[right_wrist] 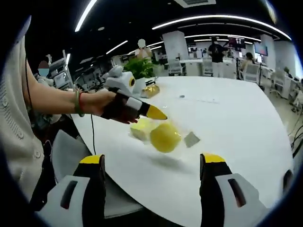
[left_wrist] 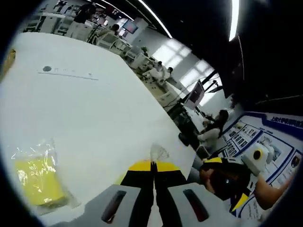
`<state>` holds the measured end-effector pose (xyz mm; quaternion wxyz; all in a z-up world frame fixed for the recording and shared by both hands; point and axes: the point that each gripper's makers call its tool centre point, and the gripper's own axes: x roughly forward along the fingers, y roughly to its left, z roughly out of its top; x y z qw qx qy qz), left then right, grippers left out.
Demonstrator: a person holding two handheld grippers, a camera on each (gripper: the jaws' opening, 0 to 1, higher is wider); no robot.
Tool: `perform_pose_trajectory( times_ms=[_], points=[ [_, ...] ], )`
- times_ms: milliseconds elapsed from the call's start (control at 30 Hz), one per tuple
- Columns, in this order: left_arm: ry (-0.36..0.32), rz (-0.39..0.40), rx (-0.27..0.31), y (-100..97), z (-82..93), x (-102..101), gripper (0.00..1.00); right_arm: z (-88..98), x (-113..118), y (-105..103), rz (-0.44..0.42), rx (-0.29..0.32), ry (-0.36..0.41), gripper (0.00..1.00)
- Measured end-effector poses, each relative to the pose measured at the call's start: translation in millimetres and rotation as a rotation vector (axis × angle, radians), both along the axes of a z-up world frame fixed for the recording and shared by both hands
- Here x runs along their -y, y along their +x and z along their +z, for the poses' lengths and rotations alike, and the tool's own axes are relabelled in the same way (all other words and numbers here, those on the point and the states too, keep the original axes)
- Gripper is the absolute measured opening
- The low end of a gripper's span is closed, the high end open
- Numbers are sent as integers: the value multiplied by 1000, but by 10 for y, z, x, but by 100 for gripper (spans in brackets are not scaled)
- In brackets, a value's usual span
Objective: Compare the silicone blocks by pressing each to a similar depth, holding the contact briefly, and releasing to observe deformation and rebound differences across the visible hardness samples.
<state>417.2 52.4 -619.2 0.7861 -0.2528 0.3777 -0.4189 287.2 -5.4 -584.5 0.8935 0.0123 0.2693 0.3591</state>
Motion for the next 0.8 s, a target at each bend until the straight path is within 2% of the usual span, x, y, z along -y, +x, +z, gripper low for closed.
perform_pose_trajectory(
  times_ms=[133,367,500,800],
  points=[
    [-12,66,-28,230,-103,-3,0,-13,72,22,-25,-13,-2,77],
    [-10,128,-58,445,-246,-59,0,-30,146,71,-51,-23,-15,77],
    [-7,207,-106,570,-410,-168,0,-54,144,103,-62,-31,-18,76],
    [14,265,-176,661,-719,-320,0,-144,102,98,-70,-59,-15,75]
  ],
)
